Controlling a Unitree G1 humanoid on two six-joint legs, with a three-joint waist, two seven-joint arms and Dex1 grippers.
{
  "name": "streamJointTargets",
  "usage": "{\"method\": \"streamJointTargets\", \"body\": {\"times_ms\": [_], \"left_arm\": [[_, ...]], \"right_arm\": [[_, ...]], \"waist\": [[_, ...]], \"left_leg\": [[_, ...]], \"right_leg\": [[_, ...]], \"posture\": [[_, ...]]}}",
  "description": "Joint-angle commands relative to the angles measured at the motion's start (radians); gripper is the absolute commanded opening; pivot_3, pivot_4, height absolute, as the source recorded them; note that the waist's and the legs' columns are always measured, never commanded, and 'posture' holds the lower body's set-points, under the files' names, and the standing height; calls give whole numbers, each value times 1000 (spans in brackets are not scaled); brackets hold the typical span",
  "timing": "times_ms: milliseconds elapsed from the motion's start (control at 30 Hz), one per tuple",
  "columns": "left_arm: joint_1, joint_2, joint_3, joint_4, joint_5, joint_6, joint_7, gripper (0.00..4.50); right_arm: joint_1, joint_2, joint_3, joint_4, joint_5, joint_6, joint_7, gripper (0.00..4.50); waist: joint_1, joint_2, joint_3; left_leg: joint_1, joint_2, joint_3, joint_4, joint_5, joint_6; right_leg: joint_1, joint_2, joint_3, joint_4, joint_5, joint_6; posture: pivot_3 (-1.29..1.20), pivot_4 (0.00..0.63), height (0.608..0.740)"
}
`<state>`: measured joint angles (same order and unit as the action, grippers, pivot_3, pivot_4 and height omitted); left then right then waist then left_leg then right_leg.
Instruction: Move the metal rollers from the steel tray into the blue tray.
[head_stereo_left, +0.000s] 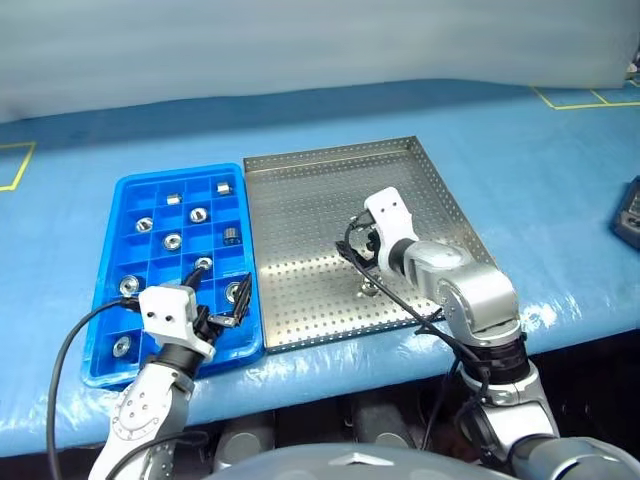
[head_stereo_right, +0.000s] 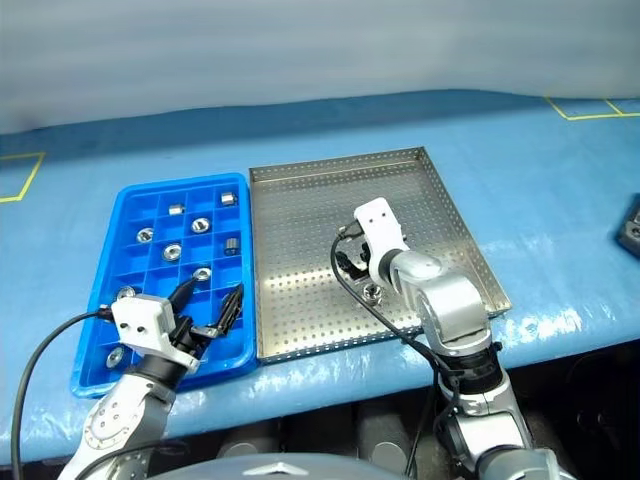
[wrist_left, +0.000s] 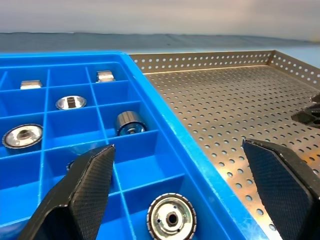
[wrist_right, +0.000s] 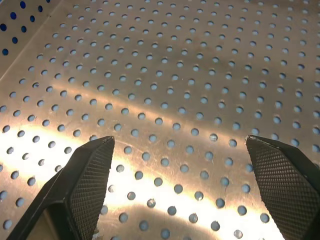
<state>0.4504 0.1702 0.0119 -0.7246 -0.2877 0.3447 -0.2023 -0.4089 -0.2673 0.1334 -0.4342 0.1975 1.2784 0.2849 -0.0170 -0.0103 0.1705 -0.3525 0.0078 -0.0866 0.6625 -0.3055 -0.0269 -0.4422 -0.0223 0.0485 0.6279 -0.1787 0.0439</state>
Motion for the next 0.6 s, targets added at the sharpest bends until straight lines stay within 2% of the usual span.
{"method": "streamJointTargets", "body": {"times_ms": [33, 367, 467, 600], "left_arm": [[-10, 12, -2, -4, -12, 2, -14, 4464], [-13, 27, 9, -8, -21, 16, -26, 4464], [-11, 31, 10, -13, -22, 18, -24, 4464], [-6, 33, 13, -16, -21, 17, -21, 4464]], "right_arm": [[45, -21, -18, -76, 19, 50, -1, 4433], [148, -40, 17, -119, 49, 105, -13, 4433], [152, -42, 26, -114, 53, 101, -14, 3864], [134, -48, 37, -107, 59, 91, -9, 2580]], "waist": [[-5, 0, 0], [-18, 0, 0], [-19, 0, 0], [-19, 0, 0]], "left_leg": [[0, 0, 0, 0, 0, 0], [1, 0, 1, 0, 0, 0], [2, 0, 1, 1, 0, 0], [4, 0, 1, 0, 0, 0]], "right_leg": [[0, 0, 0, 0, 0, 0], [0, 0, 1, 0, 0, 1], [2, 0, 1, 0, 0, 1], [4, 0, 1, 0, 0, 1]], "posture": [[41, 150, 740], [41, 150, 740], [49, 150, 740], [62, 150, 740]]}}
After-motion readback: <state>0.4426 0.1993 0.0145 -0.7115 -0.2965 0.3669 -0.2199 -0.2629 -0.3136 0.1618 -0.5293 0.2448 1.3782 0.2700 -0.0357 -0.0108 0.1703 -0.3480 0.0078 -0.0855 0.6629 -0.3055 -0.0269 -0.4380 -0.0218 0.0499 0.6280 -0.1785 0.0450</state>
